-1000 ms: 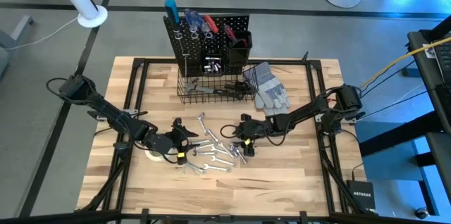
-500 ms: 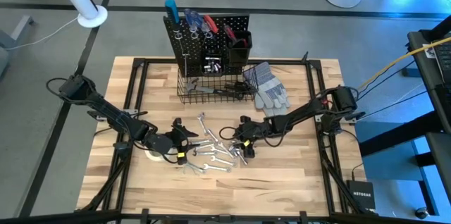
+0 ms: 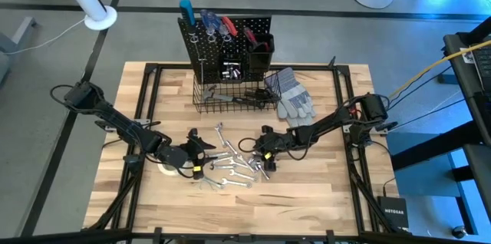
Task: Hang tools onto peg board
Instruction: Put the socket adapter into the left black bin on the peg board
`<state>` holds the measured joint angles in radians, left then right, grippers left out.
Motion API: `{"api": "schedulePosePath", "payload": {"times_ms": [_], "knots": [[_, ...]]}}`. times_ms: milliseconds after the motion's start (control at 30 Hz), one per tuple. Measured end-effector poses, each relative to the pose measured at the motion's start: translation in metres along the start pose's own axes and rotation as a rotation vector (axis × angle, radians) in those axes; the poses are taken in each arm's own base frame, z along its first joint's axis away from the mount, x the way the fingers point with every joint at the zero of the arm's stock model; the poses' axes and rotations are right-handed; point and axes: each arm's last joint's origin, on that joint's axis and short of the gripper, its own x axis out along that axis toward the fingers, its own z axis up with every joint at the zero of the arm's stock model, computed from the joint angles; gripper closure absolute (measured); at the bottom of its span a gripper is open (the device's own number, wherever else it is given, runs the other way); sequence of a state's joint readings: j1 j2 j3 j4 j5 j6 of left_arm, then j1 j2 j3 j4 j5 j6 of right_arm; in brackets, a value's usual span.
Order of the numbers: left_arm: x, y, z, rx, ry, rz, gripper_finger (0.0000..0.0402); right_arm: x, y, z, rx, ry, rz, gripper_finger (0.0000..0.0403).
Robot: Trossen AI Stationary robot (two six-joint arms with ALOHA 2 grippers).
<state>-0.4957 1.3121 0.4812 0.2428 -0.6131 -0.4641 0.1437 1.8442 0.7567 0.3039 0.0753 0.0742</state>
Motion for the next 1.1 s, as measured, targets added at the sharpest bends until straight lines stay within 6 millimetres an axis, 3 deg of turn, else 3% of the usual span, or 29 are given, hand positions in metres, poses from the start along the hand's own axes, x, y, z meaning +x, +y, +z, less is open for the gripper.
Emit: {"api": "schedulePosePath", "payload": {"times_ms": [400,800,1100], "knots": [[0.000,0.000,0.000,0.000,0.000,0.000,0.0219,0.000,-0.002,-0.001,-0.002,0.002,-0.053,0.0349],[0.000,0.000,0.000,0.000,0.000,0.000,0.0219,-0.003,-0.002,0.001,-0.007,0.002,-0.058,0.0345],[0.000,0.000,0.000,-0.008,0.000,0.000,0.0219,-0.025,-0.004,0.017,-0.007,-0.059,-0.115,0.0345]]}}
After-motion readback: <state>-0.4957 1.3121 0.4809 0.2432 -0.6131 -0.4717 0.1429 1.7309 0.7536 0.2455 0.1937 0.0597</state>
